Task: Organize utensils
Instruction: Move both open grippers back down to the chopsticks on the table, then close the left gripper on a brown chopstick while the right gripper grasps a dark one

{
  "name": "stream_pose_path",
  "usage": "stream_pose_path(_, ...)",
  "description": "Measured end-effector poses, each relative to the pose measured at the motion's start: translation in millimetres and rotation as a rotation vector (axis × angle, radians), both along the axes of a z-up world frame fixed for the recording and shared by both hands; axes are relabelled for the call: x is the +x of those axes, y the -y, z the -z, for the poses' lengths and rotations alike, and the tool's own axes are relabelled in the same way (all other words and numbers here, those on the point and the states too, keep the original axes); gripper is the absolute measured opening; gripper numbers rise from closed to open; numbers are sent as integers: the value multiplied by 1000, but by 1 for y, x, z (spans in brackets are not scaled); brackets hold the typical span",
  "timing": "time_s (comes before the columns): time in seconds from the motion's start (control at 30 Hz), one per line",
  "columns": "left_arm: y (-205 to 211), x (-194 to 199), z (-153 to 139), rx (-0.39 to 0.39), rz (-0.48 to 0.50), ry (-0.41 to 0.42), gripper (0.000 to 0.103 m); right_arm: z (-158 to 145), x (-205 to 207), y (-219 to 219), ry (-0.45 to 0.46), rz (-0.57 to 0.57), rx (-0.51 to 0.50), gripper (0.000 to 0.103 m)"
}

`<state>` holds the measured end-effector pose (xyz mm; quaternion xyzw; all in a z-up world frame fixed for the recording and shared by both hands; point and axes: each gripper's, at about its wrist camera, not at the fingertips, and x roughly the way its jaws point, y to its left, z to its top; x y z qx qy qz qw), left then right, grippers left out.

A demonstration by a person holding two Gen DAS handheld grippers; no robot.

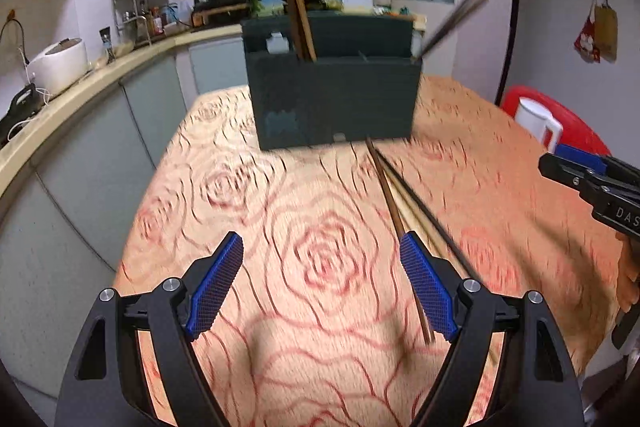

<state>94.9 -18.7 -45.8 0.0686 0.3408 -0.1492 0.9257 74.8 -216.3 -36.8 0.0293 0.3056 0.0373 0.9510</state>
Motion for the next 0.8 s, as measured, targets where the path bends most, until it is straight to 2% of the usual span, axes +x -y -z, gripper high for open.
stream_pose_path(0.23,4,-18,23,15,42,-48,78,26,-16,-5,-58,-25,-3,52)
stream_pose_path(0.5,17,-29,35,15,103,-81,78,38,-31,-14,-81,-67,0,52)
stream_pose_path(0.8,33,-32,51,56,149,-110,78,49,-41,-32,-113,-148,-12,52)
